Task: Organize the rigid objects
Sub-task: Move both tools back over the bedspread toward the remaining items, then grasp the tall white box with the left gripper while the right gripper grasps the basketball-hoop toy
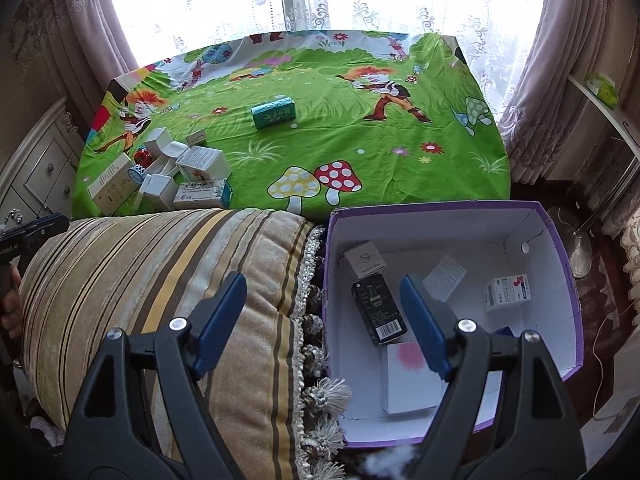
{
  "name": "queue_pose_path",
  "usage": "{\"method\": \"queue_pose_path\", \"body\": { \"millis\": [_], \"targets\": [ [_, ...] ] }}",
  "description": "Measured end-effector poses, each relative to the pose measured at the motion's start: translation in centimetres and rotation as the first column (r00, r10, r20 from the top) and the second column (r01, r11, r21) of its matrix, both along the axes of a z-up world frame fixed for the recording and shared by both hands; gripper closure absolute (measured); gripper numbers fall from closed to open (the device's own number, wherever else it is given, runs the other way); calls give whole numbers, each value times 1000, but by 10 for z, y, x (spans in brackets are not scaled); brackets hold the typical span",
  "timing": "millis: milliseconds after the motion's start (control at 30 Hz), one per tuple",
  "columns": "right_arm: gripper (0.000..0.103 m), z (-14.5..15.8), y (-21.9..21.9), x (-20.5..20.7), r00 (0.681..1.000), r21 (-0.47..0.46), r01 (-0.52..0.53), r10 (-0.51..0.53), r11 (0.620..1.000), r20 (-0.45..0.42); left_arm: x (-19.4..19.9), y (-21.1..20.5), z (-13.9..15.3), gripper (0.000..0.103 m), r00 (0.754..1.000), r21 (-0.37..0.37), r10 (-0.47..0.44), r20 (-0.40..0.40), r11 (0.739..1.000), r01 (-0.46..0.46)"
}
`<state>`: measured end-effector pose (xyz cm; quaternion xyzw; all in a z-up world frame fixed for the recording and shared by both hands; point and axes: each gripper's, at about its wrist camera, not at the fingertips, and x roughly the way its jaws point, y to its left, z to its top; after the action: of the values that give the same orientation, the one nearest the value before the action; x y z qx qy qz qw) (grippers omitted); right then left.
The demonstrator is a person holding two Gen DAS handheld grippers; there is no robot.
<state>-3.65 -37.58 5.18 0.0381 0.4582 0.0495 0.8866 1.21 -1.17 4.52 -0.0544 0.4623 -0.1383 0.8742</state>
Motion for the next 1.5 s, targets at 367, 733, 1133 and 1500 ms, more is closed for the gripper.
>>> {"method": "queue_pose_path", "body": {
  "millis": [367,733,1133,1500],
  "targets": [
    [21,9,65,29,982,-15,-187,187,982,-2,44,33,-10,38,998,66,43,-34,997,-41],
    [21,13,138,63,906,-46,-423,423,905,-14,91,43,-31,35,998,177,21,-65,984,-10],
    [20,-2,214,103,737,-164,-672,675,723,-43,116,43,-55,34,992,198,-2,-124,980,27],
    [20,-39,257,145,613,-172,-788,779,591,-130,125,44,-68,37,989,164,-32,-146,985,56]
  ]
}}
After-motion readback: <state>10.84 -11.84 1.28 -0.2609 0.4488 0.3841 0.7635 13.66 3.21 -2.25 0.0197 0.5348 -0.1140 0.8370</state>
